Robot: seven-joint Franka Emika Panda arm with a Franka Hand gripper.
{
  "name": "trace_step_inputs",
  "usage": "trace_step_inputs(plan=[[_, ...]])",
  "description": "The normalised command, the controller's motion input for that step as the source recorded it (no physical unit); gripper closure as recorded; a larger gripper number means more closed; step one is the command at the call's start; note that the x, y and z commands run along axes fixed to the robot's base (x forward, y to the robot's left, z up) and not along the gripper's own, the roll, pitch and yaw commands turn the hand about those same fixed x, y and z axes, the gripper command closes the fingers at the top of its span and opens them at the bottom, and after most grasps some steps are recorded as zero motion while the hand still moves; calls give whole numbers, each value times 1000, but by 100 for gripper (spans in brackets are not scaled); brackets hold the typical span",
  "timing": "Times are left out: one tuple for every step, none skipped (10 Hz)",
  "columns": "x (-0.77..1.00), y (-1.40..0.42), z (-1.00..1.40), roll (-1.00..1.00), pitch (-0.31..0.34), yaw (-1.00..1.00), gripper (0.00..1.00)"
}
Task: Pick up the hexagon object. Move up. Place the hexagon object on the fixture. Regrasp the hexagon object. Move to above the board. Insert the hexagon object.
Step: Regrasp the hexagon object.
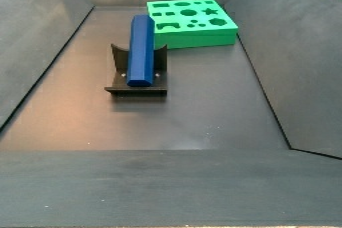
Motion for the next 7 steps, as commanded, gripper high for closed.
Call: trace_step_inputs(plan=[[136,-49,-7,1000,167,86,0],[158,-53,-9,1000,192,106,0],[197,-54,-18,1000,224,142,0],[226,-57,-15,1000,248,179,0],[258,-59,-16,991,269,230,0],[306,-64,-19,773,228,259,0],[345,-66,-21,613,192,276,0]])
